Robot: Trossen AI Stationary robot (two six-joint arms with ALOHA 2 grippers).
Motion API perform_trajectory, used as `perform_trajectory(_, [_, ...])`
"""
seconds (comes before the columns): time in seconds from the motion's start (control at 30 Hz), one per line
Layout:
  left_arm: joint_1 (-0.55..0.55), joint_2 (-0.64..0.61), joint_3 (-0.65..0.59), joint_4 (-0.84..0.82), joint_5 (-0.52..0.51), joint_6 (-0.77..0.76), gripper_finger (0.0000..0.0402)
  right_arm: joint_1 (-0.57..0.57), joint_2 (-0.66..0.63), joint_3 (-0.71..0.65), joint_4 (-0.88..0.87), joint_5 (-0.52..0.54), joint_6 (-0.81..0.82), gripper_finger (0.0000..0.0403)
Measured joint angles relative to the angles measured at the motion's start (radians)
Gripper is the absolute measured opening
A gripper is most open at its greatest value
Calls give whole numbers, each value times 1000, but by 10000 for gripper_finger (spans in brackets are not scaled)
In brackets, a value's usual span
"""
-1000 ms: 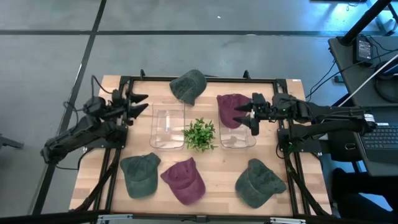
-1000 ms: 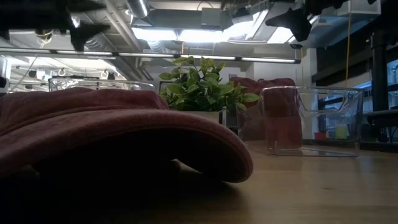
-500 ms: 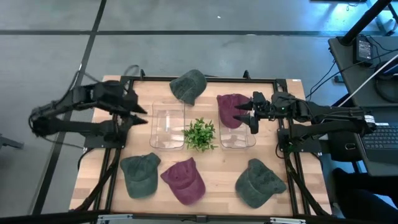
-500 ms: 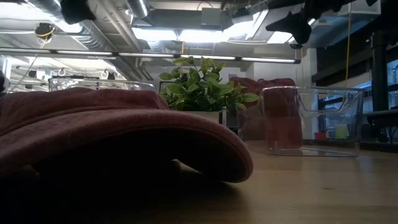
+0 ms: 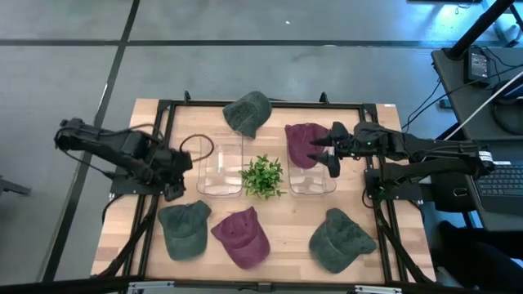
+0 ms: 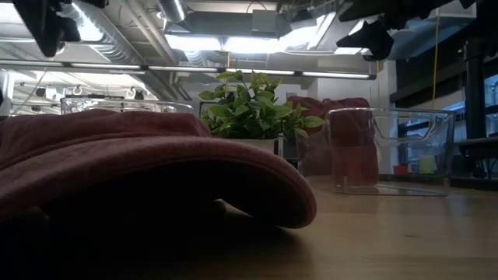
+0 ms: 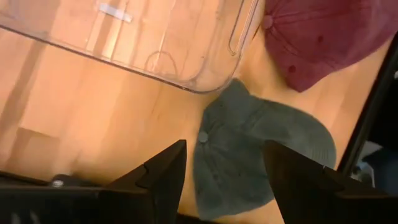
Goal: Pick & Place hat
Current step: Put the bottom left black cap into the left transparent bin
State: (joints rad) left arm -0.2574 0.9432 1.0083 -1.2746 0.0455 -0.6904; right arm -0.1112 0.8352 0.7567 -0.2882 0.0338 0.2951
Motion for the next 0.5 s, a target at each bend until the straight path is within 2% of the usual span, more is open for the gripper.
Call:
perform_trajectory(0.13, [-136,7,-83,59,-28,-156,208,0,0,0,-30,0,-4,271])
perform_trajectory(0.2, [-207,22,-135,139,-45,-214,209,0,0,0,-33,0,-5,271])
perform_trajectory(0.33, [-345,67,-236,323,-156,-266,207,0,1,0,-33,0,-8,271])
perform_trajectory(0.5, [-452,168,-293,338,-240,-382,197,0,1,0,-33,0,-8,271])
